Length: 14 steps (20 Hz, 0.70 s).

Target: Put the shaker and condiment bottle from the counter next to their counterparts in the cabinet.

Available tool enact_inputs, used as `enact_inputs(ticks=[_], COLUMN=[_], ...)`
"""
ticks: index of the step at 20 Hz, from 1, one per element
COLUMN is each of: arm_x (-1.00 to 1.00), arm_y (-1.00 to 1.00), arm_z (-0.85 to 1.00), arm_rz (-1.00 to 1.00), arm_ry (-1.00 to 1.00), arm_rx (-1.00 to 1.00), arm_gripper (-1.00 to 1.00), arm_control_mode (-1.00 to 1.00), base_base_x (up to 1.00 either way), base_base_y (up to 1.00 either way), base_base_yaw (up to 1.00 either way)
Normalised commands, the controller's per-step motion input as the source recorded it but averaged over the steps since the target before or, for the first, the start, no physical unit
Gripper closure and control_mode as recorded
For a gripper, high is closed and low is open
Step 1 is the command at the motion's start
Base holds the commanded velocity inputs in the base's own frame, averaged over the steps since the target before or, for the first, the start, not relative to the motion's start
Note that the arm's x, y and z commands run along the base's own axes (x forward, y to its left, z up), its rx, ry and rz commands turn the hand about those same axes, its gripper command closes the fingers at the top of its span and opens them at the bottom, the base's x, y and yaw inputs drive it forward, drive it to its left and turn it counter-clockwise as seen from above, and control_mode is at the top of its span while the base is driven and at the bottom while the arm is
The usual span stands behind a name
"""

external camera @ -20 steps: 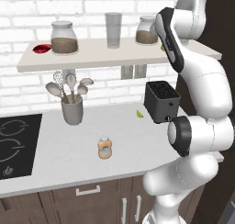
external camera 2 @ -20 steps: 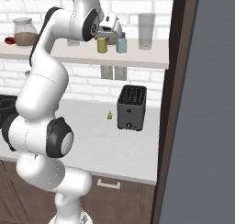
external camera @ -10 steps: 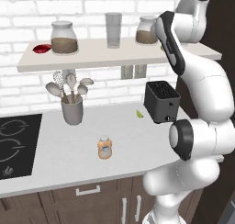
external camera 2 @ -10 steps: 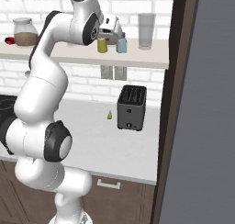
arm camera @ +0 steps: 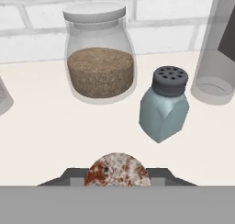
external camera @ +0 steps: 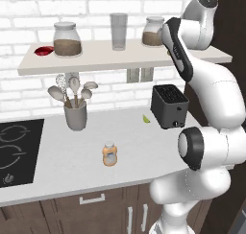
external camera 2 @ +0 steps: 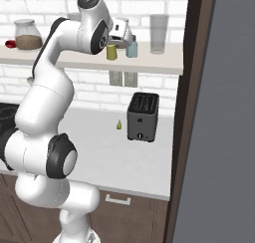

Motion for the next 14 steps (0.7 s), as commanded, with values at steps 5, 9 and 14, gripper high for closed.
enact_inputs(ticks=[5, 9, 14], arm_x=[0.12, 0.13, 0.15], arm_y=[0.00, 0.00, 0.00], arm_z=[-0.01, 0.00, -0.03], arm_rz=[0.00, 0.00, 0.00], arm_ry=[0.00, 0.00, 0.00], arm_rx=[0.00, 0.00, 0.00], arm_gripper=[1.00, 1.00, 1.00], arm_control_mode=[-1.00, -1.00, -1.00], base_base_x=[0.00, 0.00, 0.00], base_base_y=[0.00, 0.00, 0.00], base_base_yaw=[0.00, 0.00, 0.00])
